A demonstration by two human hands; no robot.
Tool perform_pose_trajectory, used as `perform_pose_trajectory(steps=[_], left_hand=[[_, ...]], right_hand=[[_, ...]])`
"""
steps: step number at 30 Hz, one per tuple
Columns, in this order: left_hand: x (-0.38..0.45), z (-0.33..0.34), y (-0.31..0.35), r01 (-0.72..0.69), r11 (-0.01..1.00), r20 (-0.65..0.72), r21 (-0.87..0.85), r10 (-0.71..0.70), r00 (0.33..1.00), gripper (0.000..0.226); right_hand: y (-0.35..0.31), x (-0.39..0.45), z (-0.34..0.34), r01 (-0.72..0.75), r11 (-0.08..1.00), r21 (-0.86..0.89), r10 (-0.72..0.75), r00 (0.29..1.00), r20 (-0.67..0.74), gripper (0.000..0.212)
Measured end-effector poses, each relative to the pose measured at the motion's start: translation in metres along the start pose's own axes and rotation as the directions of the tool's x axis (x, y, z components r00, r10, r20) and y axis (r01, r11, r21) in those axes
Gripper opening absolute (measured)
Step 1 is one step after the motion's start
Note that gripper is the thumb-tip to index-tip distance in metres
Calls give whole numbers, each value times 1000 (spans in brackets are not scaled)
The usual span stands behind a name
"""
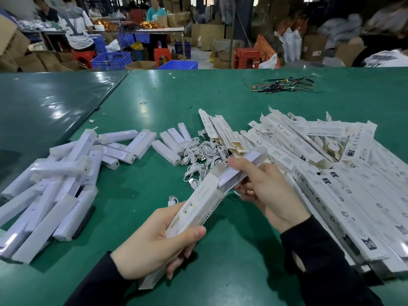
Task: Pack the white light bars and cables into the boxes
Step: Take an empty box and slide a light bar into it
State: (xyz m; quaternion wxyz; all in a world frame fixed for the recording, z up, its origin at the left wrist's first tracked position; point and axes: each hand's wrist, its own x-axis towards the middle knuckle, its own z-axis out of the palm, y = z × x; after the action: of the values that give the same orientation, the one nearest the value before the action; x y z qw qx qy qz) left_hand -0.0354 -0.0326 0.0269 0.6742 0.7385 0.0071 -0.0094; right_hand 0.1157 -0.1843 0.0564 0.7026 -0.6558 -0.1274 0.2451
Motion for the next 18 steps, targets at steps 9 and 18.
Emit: perform_pose_trajectory(steps=[9,18], left_hand=[[1,-4,-9,39,998,-87,50,-35,996,32],[3,-2,-11,-5,996,-94,88,14,995,29]], right_hand=[[11,-4,14,173,963,-206,-169,985,36,17],[14,-11,24,486,864,-129,-500,859,-113,27]])
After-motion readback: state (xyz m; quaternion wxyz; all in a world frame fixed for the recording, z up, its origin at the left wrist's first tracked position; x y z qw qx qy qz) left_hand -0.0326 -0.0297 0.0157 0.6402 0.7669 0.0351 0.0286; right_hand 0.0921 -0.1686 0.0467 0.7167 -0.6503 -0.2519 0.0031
